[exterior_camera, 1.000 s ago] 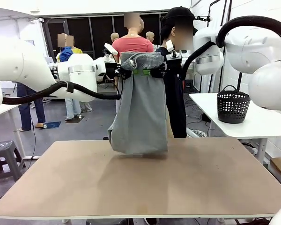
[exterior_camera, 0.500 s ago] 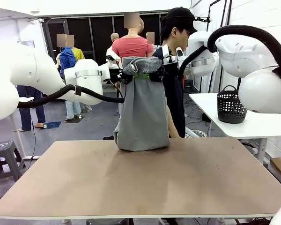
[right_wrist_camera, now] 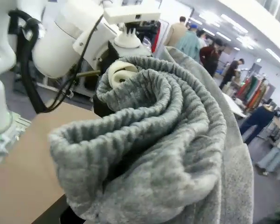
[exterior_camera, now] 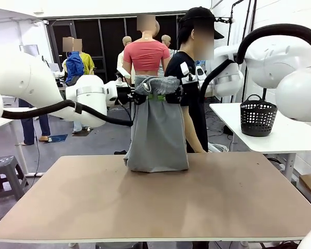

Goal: Fold the training pants.
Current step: Fold the Training pants in half.

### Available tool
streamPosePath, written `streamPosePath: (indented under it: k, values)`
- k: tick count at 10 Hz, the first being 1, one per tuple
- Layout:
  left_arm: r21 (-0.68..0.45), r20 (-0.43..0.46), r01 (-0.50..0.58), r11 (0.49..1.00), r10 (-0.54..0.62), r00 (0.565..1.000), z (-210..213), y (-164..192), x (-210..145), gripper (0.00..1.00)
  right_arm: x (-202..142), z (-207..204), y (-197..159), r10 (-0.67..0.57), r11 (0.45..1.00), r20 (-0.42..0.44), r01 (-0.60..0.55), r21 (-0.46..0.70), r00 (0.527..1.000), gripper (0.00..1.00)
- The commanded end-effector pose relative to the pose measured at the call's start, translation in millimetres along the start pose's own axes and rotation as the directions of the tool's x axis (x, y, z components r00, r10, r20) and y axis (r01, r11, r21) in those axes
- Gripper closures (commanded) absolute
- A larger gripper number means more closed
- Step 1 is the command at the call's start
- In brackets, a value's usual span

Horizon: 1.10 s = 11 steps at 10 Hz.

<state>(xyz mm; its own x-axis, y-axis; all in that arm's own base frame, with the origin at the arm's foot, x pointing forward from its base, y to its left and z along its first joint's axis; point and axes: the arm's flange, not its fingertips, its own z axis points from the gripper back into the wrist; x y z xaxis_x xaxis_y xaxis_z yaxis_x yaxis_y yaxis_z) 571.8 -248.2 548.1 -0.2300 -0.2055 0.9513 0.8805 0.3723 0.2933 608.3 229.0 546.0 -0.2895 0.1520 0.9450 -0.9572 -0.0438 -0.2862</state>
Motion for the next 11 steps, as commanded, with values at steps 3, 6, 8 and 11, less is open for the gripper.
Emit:
streamPosePath:
  k: [3, 6, 8, 11]
  values:
    - [-0.19, 0.03, -0.167, 0.967, 0.176, 0.984, 35, -64, -23, 1.0, -47, 6, 77, -0.248, 0.967, 0.102, 0.24, 0.081, 0.963, 1.0]
    - [-0.199, 0.02, -0.294, 0.935, 0.304, 0.952, 46, -96, -60, 1.0, -74, 1, 115, -0.364, 0.928, 0.092, 0.353, 0.118, 0.927, 1.0]
    - [-0.224, -0.009, -0.254, 0.941, 0.259, 0.966, 34, -102, -68, 1.0, -83, 1, 111, -0.331, 0.939, 0.084, 0.32, 0.124, 0.94, 1.0]
    - [-0.224, -0.009, -0.254, 0.941, 0.259, 0.966, 34, -102, -68, 1.0, -83, 1, 111, -0.331, 0.939, 0.084, 0.32, 0.124, 0.94, 1.0]
